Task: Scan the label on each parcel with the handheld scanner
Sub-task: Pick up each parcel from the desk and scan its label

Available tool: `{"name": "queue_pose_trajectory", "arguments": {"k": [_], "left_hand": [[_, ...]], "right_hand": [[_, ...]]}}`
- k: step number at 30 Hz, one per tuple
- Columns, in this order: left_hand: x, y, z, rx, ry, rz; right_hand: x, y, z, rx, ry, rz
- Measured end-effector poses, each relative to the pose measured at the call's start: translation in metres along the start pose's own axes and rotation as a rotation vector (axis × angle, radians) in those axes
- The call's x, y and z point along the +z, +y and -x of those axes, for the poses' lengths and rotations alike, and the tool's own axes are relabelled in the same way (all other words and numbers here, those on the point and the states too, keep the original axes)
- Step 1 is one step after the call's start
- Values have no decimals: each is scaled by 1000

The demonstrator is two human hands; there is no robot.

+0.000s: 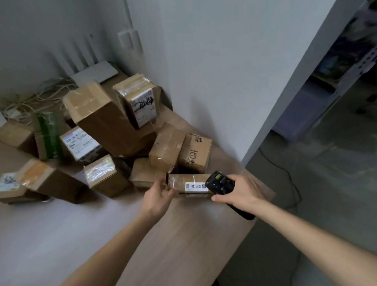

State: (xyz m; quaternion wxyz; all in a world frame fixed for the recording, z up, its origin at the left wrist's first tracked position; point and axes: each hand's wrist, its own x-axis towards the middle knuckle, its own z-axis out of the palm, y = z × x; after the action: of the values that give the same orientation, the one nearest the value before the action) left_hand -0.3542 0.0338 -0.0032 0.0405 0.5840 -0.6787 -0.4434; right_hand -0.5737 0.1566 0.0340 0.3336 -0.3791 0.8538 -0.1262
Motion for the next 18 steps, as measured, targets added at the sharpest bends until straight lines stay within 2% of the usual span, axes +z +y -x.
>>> {"name": "queue_pose_trajectory", "arguments": {"k": [5,9,18], "left_hand": [[13,-2,-11,-61,-24,71],[17,-1,-6,-84,-16,170],[3,22,29,-45,33,290]], "right_hand": [[16,12,-19,-14,-49,-134],[21,18,-22,25,-28,-299],[-24,4,9,-82,-24,-444]]}}
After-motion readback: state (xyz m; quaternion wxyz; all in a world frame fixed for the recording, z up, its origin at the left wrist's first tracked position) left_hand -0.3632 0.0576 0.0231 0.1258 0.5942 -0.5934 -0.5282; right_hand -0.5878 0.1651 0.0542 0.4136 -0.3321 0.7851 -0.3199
